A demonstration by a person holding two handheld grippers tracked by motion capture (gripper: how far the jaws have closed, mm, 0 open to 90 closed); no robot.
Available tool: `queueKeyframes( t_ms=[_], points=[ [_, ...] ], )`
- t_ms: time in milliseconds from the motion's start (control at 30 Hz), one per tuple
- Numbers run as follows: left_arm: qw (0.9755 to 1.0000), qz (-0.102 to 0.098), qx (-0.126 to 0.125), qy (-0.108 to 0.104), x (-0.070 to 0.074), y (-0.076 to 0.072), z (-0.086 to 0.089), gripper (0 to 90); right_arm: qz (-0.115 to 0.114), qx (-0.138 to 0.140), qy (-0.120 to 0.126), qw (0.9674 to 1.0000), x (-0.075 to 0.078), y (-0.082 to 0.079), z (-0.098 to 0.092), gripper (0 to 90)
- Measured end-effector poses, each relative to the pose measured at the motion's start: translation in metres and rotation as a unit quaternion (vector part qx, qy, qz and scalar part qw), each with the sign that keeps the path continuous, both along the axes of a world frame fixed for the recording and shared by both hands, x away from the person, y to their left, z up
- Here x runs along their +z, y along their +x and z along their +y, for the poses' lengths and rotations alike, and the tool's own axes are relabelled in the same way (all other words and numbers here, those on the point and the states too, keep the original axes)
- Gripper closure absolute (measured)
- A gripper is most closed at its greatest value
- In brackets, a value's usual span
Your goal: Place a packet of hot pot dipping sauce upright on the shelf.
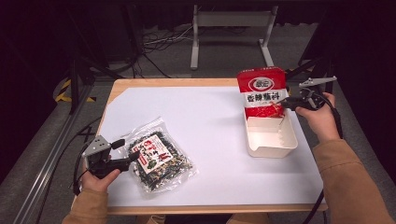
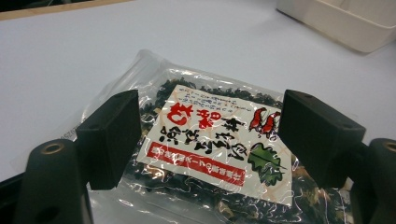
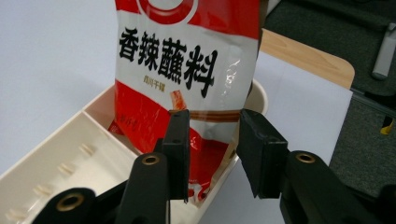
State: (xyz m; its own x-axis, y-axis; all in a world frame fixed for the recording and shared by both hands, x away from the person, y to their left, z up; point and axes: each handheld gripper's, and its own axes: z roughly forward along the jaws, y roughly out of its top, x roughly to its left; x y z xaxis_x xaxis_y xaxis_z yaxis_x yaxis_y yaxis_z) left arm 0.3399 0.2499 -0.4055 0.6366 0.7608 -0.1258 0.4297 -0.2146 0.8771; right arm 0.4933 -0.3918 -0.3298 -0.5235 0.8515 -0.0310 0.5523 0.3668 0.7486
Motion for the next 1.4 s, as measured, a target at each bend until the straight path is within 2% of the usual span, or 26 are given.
queueKeyframes(
  t_ms=[67, 167, 267, 367, 500, 567, 833, 900, 933, 967, 1067, 1167, 1200, 1400],
  points=[
    [1.0000, 0.000, 0.000, -0.001, 0.000, 0.000, 0.000, 22.2, 0.002, 0.000, -0.006, 1.0000, -0.002, 0.003, 0.002, 64.0],
    [1.0000, -0.001, -0.001, 0.000, 0.000, 0.000, 0.000, 22.2, 0.003, 0.012, -0.022, 0.9997, -0.004, 0.006, 0.006, 72.9],
    [1.0000, 0.002, 0.001, -0.002, 0.000, 0.000, 0.000, 22.2, 0.007, 0.018, -0.027, 0.9995, -0.004, 0.005, 0.009, 76.5],
    [1.0000, 0.000, 0.000, -0.001, 0.000, 0.000, 0.000, 22.2, 0.012, 0.023, -0.041, 0.9988, -0.007, 0.005, 0.011, 77.2],
    [1.0000, -0.001, 0.000, -0.002, 0.000, 0.000, 0.000, 22.2, 0.016, 0.012, -0.057, 0.9982, -0.011, 0.004, 0.014, 77.5],
    [1.0000, 0.001, 0.001, -0.004, 0.000, -0.001, 0.000, 22.2, 0.023, 0.005, -0.058, 0.9980, -0.012, 0.003, 0.014, 77.6],
    [1.0000, 0.000, -0.002, -0.001, 0.000, 0.000, 0.000, 22.2, 0.019, -0.002, -0.065, 0.9977, -0.014, 0.001, 0.017, 77.5],
    [1.0000, -0.001, -0.001, -0.001, 0.000, 0.000, 0.000, 22.2, 0.022, -0.006, -0.056, 0.9982, -0.013, 0.001, 0.015, 76.3],
    [1.0000, 0.000, -0.001, -0.004, 0.000, 0.001, 0.000, 22.2, 0.018, -0.008, -0.043, 0.9989, -0.013, 0.000, 0.013, 73.2],
    [1.0000, 0.000, -0.001, -0.004, 0.000, 0.001, 0.000, 22.2, 0.018, -0.008, -0.043, 0.9989, -0.013, 0.000, 0.013, 73.2],
    [1.0000, 0.003, -0.002, -0.004, 0.000, 0.001, -0.001, 22.2, 0.008, -0.016, -0.020, 0.9996, -0.013, -0.003, 0.009, 60.6],
    [1.0000, 0.001, -0.004, -0.002, 0.001, 0.003, -0.003, 22.1, 0.004, -0.018, -0.018, 0.9997, -0.012, -0.006, 0.007, 56.9],
    [1.0000, 0.000, -0.005, -0.003, 0.001, 0.003, -0.003, 22.1, -0.005, -0.024, -0.009, 0.9997, -0.009, -0.010, 0.003, 53.1],
    [1.0000, 0.003, -0.002, -0.007, 0.003, 0.008, -0.002, 21.8, -0.025, -0.039, 0.023, 0.9987, 0.001, -0.026, -0.008, 48.2]
  ],
)
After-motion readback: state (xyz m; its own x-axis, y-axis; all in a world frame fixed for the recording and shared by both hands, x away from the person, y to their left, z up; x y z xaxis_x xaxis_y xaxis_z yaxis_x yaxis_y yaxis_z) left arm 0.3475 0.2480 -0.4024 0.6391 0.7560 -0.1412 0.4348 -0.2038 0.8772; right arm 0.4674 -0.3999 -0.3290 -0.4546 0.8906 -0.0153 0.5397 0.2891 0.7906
